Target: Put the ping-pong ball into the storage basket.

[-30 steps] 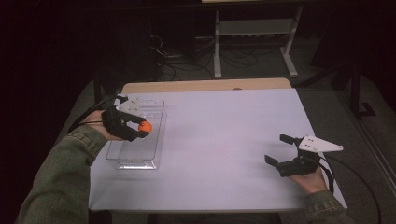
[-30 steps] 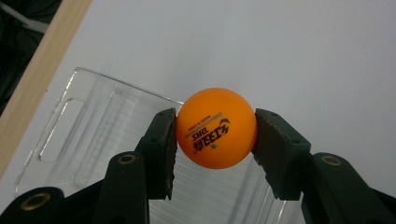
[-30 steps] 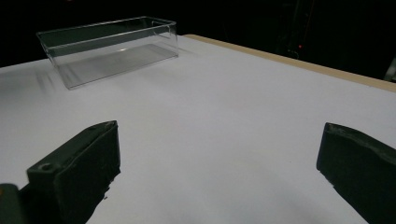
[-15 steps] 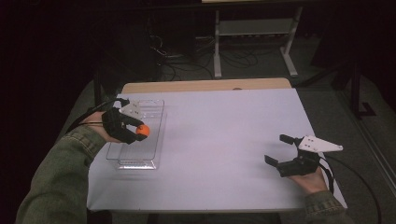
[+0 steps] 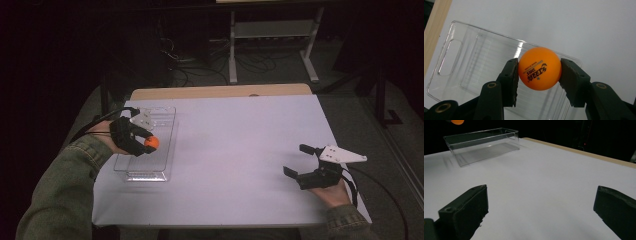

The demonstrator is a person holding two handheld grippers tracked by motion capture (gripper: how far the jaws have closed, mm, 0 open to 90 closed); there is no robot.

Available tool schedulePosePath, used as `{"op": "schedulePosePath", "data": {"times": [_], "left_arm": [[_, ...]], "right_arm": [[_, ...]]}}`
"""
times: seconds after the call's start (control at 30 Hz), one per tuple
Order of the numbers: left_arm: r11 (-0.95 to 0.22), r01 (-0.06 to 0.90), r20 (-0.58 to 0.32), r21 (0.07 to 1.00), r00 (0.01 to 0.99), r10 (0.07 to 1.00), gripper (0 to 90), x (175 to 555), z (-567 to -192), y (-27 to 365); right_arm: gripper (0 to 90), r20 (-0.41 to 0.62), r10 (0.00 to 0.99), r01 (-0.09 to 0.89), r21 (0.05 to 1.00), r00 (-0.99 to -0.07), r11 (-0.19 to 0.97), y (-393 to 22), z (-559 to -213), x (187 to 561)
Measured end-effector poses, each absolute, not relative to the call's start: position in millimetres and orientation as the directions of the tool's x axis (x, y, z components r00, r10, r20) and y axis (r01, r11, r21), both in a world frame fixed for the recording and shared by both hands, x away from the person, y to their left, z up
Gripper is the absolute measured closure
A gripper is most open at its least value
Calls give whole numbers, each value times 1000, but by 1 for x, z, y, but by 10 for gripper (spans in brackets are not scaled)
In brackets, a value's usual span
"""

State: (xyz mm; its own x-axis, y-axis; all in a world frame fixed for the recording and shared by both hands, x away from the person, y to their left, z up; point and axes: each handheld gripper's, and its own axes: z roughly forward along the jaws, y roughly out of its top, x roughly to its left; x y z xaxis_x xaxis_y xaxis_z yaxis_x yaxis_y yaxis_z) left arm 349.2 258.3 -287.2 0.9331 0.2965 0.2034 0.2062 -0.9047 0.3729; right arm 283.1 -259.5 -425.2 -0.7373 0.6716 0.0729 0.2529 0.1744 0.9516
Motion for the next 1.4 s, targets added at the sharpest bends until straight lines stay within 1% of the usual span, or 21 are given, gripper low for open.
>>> {"op": "schedulePosePath", "data": {"times": [0.3, 0.73, 1.4], "left_arm": [[-918, 202, 201, 342, 938, 282, 501, 349, -294, 255], [-917, 212, 186, 338, 940, 286, 502, 350, -304, 256], [-931, 212, 165, 297, 949, 268, 502, 353, -320, 253]], "right_arm": [[0, 72, 672, 253, 951, -737, 176, -260, -425, 283], [0, 71, 672, 252, 952, -737, 176, -260, -425, 283], [0, 71, 670, 254, 951, -739, 179, -260, -425, 283]]}}
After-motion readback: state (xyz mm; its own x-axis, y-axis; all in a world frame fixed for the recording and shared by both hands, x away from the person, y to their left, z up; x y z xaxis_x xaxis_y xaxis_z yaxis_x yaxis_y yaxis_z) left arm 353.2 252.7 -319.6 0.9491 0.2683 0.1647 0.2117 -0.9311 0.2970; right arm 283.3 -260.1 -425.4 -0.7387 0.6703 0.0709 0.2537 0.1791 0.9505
